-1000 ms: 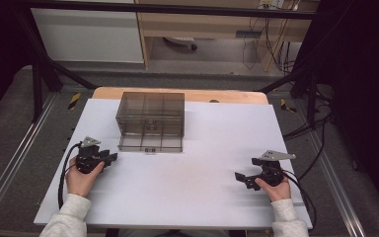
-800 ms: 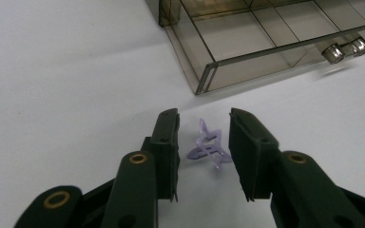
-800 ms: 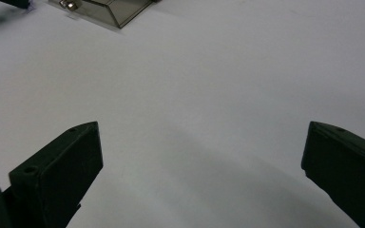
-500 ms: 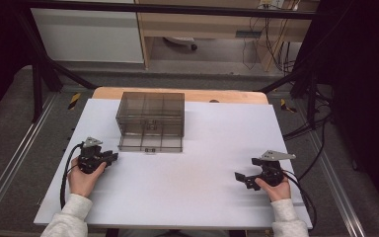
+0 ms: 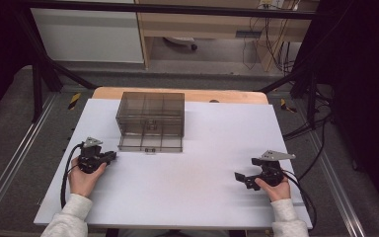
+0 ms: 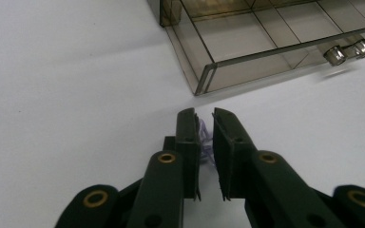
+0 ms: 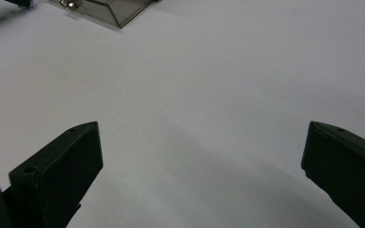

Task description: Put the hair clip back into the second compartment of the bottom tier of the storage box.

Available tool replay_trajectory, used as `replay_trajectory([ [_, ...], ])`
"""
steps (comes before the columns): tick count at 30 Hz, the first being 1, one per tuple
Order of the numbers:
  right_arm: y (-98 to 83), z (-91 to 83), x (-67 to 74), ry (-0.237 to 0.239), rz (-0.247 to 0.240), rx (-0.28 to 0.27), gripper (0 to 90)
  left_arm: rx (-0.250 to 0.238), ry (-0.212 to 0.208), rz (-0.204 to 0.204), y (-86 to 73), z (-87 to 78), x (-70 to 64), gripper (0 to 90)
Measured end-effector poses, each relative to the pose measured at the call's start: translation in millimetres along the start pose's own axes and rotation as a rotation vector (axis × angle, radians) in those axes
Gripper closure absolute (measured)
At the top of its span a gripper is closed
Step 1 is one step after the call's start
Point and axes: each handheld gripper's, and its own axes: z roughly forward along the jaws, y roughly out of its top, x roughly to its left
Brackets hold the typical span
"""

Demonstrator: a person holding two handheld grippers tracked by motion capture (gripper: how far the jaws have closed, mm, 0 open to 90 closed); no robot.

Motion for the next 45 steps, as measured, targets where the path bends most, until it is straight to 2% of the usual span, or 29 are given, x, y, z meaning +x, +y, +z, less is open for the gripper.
replay_trajectory([
  [45,0.1,-0.2,0.1,0.001,0.000,0.000,0.5,-0.026,-0.029,0.014,1.2,-4.7,-5.5,87.9],
])
